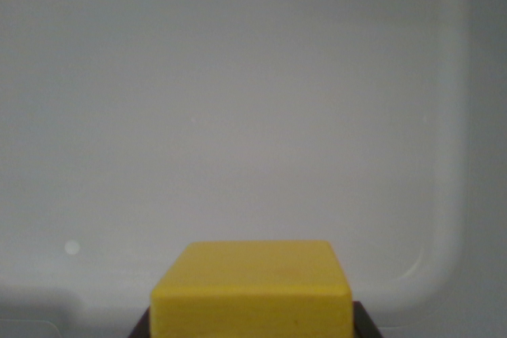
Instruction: Pick yellow cube
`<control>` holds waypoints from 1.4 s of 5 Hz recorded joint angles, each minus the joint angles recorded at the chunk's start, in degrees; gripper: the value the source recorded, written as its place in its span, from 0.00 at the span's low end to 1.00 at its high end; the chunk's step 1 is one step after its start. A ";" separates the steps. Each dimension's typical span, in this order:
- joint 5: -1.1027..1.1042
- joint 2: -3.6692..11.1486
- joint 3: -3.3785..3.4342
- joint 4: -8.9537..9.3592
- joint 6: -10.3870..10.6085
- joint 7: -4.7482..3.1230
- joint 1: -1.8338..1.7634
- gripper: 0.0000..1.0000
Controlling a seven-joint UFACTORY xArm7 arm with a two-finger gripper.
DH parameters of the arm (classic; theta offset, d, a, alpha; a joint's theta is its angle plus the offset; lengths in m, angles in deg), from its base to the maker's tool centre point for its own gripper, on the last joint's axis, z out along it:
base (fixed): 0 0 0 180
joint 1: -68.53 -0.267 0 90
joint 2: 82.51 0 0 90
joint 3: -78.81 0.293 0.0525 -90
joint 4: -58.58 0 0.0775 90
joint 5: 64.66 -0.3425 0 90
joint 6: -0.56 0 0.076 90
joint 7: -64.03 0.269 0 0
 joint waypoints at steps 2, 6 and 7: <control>0.10 -0.37 0.00 -0.76 -1.13 0.11 -0.01 1.00; 0.24 -0.87 0.00 -1.77 -2.62 0.27 -0.01 1.00; 0.24 -0.87 0.00 -1.77 -2.62 0.27 -0.01 1.00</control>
